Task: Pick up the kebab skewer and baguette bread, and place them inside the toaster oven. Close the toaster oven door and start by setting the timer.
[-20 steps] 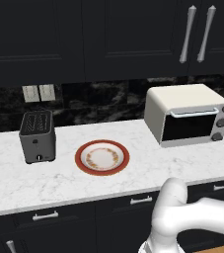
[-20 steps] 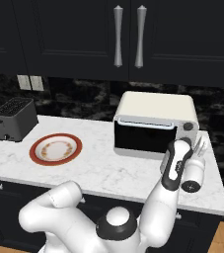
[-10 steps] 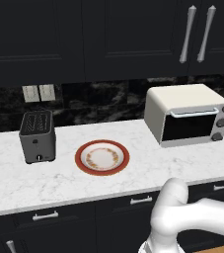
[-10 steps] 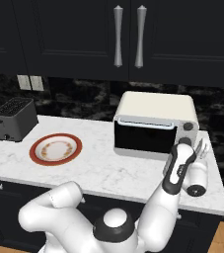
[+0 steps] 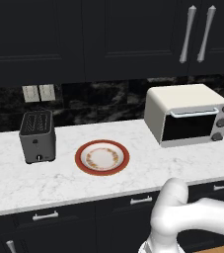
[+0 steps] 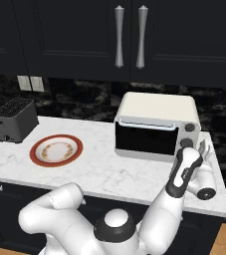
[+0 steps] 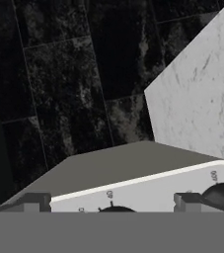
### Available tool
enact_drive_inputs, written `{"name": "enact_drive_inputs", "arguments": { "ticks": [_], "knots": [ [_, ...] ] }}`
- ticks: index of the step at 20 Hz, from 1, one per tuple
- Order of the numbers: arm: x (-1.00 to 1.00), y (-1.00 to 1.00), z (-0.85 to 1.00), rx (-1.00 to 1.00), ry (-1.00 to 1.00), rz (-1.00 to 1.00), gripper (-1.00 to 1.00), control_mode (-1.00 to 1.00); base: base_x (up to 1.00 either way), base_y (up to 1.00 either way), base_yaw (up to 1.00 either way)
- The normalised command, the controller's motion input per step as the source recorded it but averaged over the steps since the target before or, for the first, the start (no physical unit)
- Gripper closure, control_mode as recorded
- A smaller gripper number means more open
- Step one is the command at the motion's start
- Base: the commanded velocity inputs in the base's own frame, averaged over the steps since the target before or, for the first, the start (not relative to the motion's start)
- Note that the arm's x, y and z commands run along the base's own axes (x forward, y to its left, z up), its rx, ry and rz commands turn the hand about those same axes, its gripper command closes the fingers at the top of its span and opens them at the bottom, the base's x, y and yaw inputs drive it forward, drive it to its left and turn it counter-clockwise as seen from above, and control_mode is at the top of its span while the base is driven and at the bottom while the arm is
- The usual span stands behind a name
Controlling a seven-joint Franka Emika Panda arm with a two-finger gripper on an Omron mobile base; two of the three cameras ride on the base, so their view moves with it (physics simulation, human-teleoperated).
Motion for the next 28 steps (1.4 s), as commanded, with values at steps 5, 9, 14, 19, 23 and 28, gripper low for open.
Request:
{"name": "enact_drive_inputs", "arguments": {
  "ticks": [5, 9, 14, 19, 23, 28],
  "knots": [
    [0.0, 0.04, 0.0, 0.0, 0.0, 0.07, -1.0, -1.0, 0.0, 0.0, 0.0],
    [0.0, 0.17, 0.0, -0.01, -0.02, 0.03, -1.0, -1.0, 0.0, 0.0, 0.0],
    [0.0, 0.22, 0.0, -0.01, -0.01, 0.01, -1.0, -1.0, 0.0, 0.0, 0.0],
    [0.06, 0.18, 0.0, -0.02, -0.02, 0.03, -1.0, -1.0, 0.0, 0.0, 0.0],
    [0.21, 0.0, 0.0, -0.01, 0.0, 0.02, -1.0, -1.0, 0.0, 0.0, 0.0],
    [0.06, 0.0, 0.0, -0.01, 0.0, 0.03, -1.0, -1.0, 0.0, 0.0, 0.0]
  ]
}}
